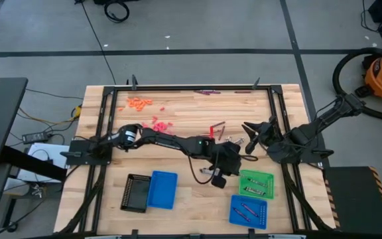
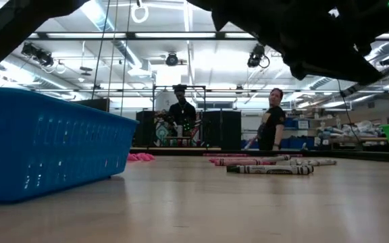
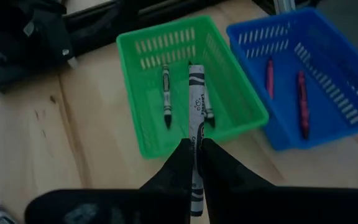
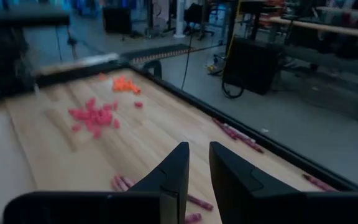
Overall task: Sort crayons
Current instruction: Put the black crayon into the green bin
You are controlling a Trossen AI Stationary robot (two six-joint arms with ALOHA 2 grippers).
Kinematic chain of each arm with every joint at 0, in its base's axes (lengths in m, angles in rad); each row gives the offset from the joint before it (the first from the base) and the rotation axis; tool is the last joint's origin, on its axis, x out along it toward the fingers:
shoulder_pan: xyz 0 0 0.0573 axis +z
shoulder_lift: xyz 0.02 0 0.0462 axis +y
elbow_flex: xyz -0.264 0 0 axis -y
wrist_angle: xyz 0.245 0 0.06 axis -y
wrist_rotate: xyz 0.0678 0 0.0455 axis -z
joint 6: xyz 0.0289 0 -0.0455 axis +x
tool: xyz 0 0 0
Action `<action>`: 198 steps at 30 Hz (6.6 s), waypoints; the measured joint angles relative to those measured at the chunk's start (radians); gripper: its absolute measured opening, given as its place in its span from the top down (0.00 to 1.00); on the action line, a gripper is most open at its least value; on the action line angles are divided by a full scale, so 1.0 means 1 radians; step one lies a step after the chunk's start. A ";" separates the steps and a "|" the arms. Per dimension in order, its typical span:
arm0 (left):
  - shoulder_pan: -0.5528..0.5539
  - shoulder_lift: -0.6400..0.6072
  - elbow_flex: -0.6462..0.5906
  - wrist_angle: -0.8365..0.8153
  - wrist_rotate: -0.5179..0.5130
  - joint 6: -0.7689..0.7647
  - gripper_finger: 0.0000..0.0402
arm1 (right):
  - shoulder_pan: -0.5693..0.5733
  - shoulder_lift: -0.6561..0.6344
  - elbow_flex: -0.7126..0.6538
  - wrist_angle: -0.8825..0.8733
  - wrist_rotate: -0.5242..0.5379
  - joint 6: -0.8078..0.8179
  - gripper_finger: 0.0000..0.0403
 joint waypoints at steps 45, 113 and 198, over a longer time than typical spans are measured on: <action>-0.032 0.180 0.004 0.468 -0.088 -0.227 0.80 | -0.007 -0.218 0.000 -0.112 -0.075 -0.014 0.86; -0.026 -0.091 -0.399 0.112 -0.324 -0.280 0.73 | 0.108 -0.122 0.000 -0.072 -0.007 0.002 0.86; -0.096 -0.035 -0.291 0.669 -0.265 -0.115 0.96 | 0.157 -0.066 0.000 0.135 -0.025 -0.130 0.86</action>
